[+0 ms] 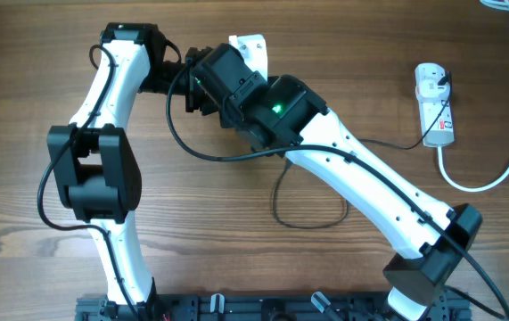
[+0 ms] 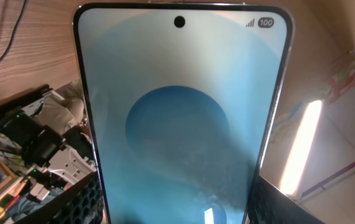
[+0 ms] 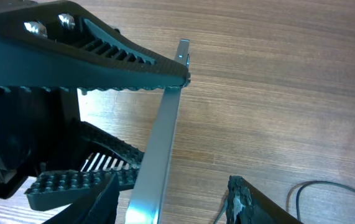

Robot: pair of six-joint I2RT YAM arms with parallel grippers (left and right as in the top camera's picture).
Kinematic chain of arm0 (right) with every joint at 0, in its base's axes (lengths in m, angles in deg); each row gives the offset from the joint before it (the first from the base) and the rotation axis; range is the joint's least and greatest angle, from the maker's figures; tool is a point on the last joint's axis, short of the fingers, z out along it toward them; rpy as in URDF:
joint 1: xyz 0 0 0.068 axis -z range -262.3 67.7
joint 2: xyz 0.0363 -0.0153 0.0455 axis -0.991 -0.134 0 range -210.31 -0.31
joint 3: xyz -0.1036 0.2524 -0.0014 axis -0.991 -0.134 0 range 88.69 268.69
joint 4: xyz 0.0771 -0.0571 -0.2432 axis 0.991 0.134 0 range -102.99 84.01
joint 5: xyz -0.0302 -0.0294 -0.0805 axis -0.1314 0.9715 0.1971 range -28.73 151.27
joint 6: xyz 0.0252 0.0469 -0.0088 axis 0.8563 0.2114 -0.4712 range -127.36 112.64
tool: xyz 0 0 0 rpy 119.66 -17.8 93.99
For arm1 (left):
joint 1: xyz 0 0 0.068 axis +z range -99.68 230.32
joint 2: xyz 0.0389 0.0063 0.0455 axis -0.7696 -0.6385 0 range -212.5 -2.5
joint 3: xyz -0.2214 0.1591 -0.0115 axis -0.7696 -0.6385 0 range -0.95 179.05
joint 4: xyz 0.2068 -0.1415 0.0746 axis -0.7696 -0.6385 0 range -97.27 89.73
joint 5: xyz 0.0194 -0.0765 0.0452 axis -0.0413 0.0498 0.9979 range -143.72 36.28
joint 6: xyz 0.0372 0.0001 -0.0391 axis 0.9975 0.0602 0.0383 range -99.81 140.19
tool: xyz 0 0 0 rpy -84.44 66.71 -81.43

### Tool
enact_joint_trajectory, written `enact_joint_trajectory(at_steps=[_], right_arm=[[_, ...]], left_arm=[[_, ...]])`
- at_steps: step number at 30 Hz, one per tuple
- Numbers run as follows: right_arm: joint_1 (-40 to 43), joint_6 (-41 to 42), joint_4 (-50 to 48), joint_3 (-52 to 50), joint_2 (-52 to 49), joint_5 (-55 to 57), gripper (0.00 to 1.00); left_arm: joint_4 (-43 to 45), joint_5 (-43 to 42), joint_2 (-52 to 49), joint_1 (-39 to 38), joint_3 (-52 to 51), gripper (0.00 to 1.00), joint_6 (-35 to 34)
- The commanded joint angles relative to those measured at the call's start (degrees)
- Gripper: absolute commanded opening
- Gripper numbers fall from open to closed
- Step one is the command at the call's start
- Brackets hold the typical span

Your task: Plug charger to phone and switch on socket

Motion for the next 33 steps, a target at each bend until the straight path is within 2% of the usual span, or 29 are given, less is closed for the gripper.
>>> enact_joint_trajectory(at_steps=[1, 4, 7, 15, 18, 33], right_arm=[[-0.2, 1.2, 0.2, 1.1, -0.5, -0.6, 0.57], [-0.2, 1.2, -0.1, 1.1, -0.5, -0.6, 0.53], [-0.2, 0.3, -0.9, 1.1, -0.5, -0.5, 0.45], [-0.2, 0.0, -1.5, 1.1, -0.5, -1.7, 0.4], [-0.2, 0.2, -1.6, 1.1, -0.5, -1.7, 0.33], [-0.2, 1.2, -1.7, 1.1, -0.5, -1.6, 0.21]], left_arm=[[0.3, -1.7, 2.8, -0.2, 0.1, 0.64, -1.1], [0.3, -1.7, 2.8, -0.2, 0.1, 0.64, -1.1], [0.3, -1.7, 2.8, -0.2, 0.1, 0.64, -1.8], [1.0, -1.7, 2.8, -0.2, 0.1, 0.64, -2.3], [1.0, -1.7, 2.8, -0.2, 0.1, 0.65, -2.3], [1.0, -1.7, 2.8, -0.2, 0.1, 0.66, -2.3]])
